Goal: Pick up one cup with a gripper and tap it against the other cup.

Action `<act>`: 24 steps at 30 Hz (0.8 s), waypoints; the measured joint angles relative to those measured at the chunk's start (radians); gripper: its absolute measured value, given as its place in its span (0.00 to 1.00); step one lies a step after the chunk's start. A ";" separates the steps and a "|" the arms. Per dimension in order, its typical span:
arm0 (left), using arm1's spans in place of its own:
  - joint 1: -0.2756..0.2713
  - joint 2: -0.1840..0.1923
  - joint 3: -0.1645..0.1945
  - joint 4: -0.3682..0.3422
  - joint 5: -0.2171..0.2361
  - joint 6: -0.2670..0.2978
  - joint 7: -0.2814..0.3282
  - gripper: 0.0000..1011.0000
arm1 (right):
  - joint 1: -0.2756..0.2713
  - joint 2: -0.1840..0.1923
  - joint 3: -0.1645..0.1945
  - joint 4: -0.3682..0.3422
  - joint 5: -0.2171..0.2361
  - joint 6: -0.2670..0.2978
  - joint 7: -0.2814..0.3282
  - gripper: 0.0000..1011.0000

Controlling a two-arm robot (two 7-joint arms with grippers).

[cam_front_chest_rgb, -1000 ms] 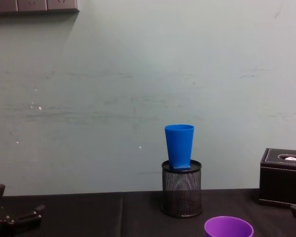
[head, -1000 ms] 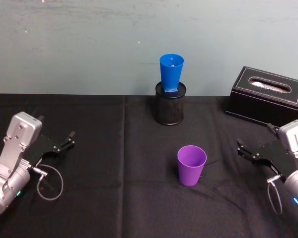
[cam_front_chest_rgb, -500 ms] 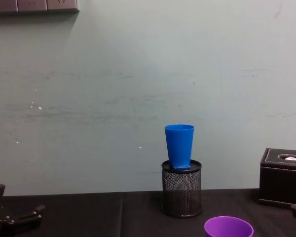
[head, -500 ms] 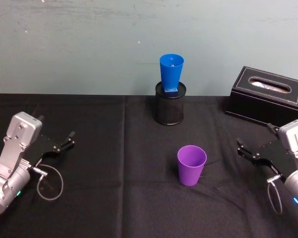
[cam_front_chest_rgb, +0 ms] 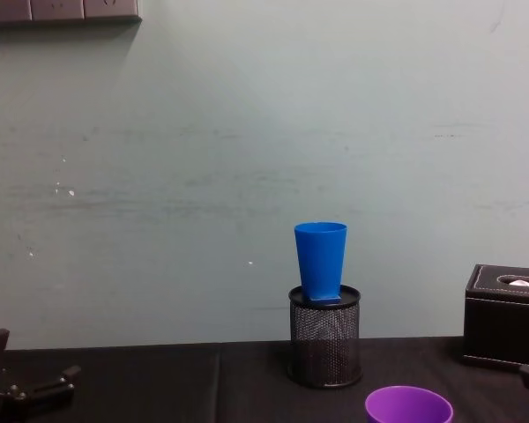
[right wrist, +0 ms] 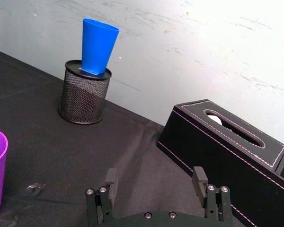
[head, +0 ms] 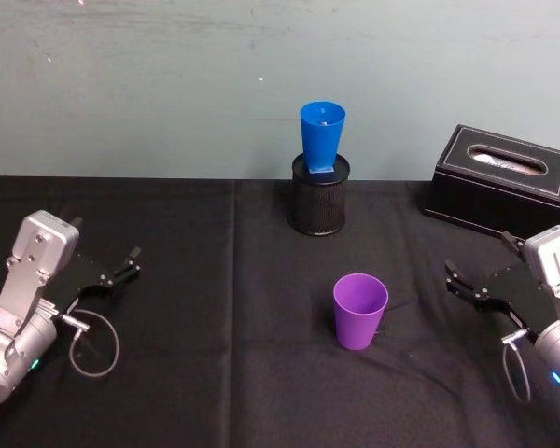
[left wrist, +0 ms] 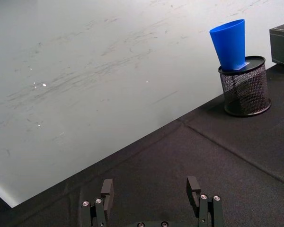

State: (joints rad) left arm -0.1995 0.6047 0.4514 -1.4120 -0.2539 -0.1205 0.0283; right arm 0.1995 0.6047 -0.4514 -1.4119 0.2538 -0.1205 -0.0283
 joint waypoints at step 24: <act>0.000 0.000 0.000 0.000 0.000 0.000 0.000 1.00 | -0.062 0.035 0.036 -0.071 0.094 0.075 0.184 0.99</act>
State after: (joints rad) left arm -0.1995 0.6047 0.4514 -1.4120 -0.2539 -0.1205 0.0283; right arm 0.1377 0.6395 -0.4153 -1.4832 0.3479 -0.0459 0.1553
